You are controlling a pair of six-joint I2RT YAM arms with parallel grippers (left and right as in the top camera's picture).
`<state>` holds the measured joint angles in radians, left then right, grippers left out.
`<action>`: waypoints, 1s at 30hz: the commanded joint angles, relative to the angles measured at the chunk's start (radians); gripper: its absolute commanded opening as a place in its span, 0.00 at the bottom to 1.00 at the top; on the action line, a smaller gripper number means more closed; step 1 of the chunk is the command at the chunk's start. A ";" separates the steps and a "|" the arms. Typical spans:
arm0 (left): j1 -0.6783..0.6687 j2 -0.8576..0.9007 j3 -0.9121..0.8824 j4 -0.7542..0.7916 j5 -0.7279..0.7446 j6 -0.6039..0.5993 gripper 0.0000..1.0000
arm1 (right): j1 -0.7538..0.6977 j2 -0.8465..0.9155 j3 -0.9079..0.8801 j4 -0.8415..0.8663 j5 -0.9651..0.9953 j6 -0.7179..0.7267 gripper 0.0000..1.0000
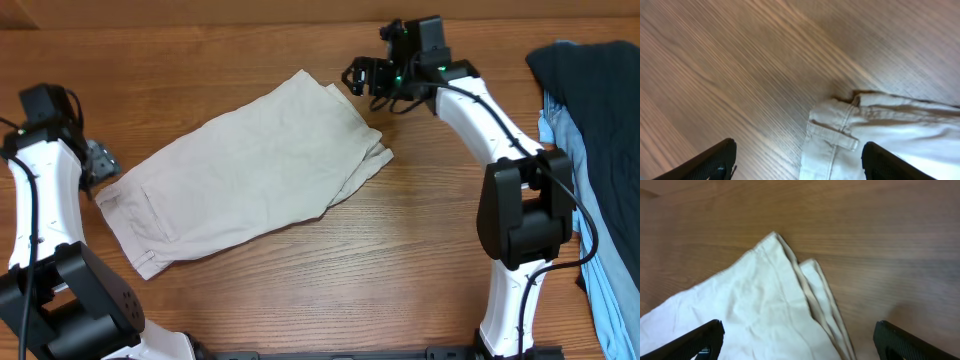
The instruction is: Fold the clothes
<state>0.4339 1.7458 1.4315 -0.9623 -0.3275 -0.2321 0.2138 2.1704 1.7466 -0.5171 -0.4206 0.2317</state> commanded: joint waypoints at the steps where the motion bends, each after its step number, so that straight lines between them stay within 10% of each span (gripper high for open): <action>1: 0.004 -0.025 0.184 -0.103 0.164 0.064 0.80 | -0.022 -0.086 0.024 -0.075 -0.066 0.004 1.00; 6: 0.004 -0.023 0.202 -0.278 0.528 0.080 0.80 | 0.032 -0.100 0.022 -0.332 -0.157 -0.005 0.88; 10: -0.016 -0.023 0.160 -0.338 0.657 0.132 0.60 | 0.096 -0.095 0.020 -0.366 -0.093 -0.022 0.25; 16: -0.156 -0.023 0.146 -0.373 0.667 0.170 0.57 | 0.124 0.044 0.005 -0.319 0.050 0.011 0.04; 27: -0.304 -0.023 0.146 -0.261 0.496 0.145 0.68 | 0.018 -0.082 0.014 -0.520 0.020 -0.050 0.64; 30: -0.304 -0.023 0.146 -0.238 0.495 0.145 0.69 | 0.005 -0.081 -0.017 -0.550 -0.018 -0.036 0.66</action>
<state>0.1322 1.7283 1.5803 -1.2163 0.1898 -0.0856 0.2264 2.1181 1.7466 -1.0634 -0.4034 0.1764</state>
